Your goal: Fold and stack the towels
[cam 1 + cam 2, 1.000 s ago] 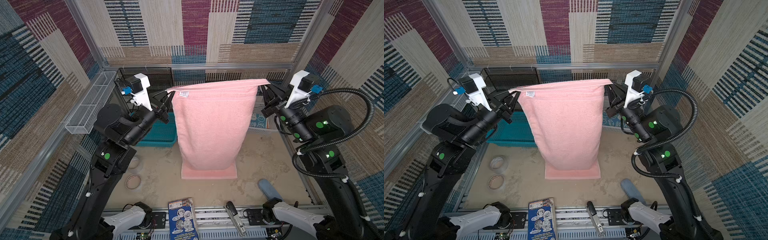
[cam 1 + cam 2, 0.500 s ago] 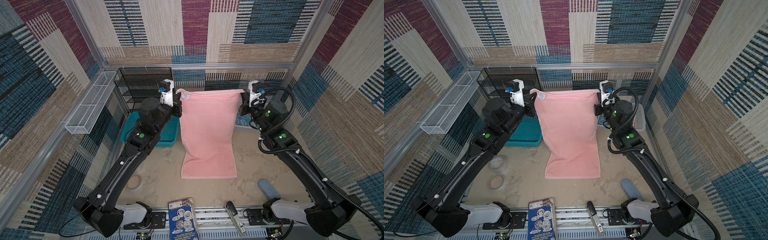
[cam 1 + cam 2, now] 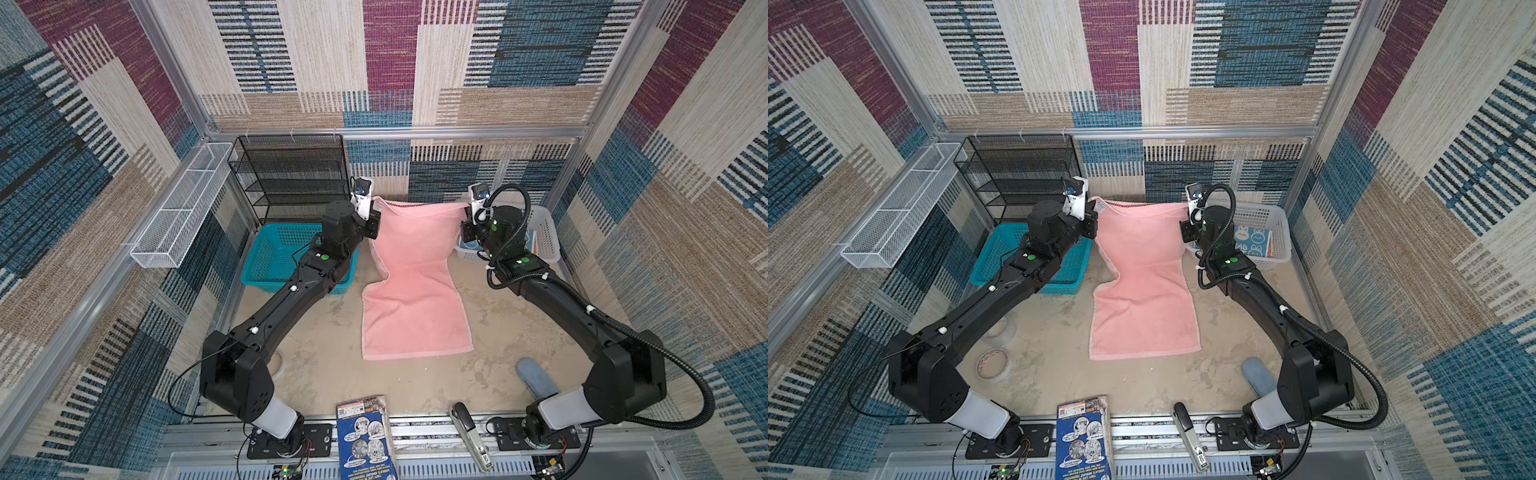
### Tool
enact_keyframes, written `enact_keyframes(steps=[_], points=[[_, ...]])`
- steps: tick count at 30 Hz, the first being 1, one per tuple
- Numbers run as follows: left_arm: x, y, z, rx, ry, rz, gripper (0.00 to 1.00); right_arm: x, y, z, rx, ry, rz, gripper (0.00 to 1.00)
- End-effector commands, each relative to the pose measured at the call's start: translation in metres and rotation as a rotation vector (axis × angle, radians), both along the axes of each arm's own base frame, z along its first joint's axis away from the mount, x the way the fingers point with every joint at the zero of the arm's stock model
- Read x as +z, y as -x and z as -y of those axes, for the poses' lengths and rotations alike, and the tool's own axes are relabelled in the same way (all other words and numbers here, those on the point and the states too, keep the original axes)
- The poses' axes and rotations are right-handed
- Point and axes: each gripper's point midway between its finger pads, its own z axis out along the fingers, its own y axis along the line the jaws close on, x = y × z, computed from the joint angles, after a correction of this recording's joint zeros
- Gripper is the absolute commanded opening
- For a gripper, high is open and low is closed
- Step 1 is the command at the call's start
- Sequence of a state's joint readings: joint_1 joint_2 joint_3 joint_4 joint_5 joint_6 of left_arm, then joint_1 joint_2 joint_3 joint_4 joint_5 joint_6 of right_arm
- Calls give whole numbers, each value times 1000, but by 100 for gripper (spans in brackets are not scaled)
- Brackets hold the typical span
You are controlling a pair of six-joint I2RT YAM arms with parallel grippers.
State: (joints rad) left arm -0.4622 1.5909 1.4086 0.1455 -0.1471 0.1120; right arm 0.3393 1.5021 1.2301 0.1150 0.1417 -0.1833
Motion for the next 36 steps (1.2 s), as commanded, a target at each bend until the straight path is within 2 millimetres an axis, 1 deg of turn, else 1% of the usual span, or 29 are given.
enact_keyframes(steps=[1,3,6,8,10,12,14,16,17,19,23,25,27,31,34,35,36], points=[[8,-16,-4,43,-37,54,0,-3,-12,5,-32,-16,22,0],[2,-29,-4,53,-56,32,0,-13,-18,8,-43,-11,3,0],[-2,-42,-4,55,-63,-2,0,-21,-26,13,-57,-9,-14,0],[-2,-46,-3,30,-66,-15,0,-25,-28,17,-68,-6,-23,0],[-2,-46,-2,-4,-83,-28,0,-23,-30,26,-94,-4,-19,0],[-1,-41,2,-73,-109,-51,0,-18,-29,36,-115,-8,-8,0],[1,-33,8,-141,-138,-63,0,-7,-27,42,-122,-17,17,0],[2,-23,14,-212,-168,-58,0,4,-25,45,-121,-23,41,0],[-1,-17,18,-255,-188,-56,0,10,-23,44,-115,-26,54,0],[-2,-9,18,-282,-212,-38,0,19,-21,45,-111,-28,69,0],[6,-9,3,-261,-212,-4,0,39,-15,45,-104,-39,105,0],[8,-14,-3,-249,-194,1,0,43,-12,44,-92,-43,114,0],[7,-19,-4,-251,-187,1,0,45,-11,41,-75,-48,116,0],[-15,-31,2,-262,-181,-38,0,30,-14,37,-59,-51,87,0],[-34,-45,0,-227,-189,-64,0,17,-19,39,-75,-48,59,0],[-42,-52,-3,-204,-195,-77,0,14,-20,39,-79,-46,55,0],[-45,-58,-6,-185,-196,-84,0,13,-21,39,-82,-45,51,0]])
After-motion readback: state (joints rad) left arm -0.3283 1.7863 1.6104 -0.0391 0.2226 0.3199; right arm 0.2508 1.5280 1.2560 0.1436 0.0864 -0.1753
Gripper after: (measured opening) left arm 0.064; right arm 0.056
